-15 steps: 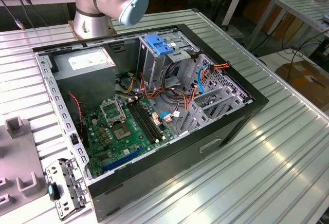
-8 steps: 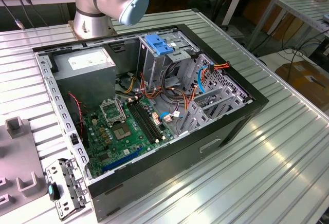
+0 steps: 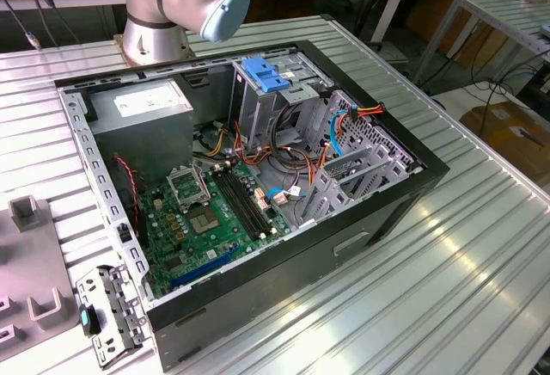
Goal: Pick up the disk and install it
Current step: 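Pick up the disk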
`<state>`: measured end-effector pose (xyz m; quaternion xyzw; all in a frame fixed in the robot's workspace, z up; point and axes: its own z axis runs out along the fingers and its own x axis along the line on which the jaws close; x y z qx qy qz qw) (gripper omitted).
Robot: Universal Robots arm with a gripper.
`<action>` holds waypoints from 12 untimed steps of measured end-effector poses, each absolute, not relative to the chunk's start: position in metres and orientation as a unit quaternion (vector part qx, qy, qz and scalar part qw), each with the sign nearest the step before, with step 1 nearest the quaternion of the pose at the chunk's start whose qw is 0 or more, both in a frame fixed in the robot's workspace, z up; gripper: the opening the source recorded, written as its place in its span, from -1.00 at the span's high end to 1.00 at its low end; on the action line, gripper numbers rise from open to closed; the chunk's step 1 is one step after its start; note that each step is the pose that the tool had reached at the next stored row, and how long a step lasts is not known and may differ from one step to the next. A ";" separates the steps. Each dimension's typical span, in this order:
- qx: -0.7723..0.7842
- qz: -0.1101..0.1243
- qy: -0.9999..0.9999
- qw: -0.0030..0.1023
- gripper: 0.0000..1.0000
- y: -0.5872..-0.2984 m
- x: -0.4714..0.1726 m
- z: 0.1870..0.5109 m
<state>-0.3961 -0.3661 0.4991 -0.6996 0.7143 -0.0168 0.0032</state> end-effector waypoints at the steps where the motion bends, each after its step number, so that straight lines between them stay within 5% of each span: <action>1: -0.700 -0.017 0.714 0.003 0.25 -0.366 -0.395 0.499; 12: -0.700 -0.017 0.714 0.003 0.25 -0.367 -0.383 0.499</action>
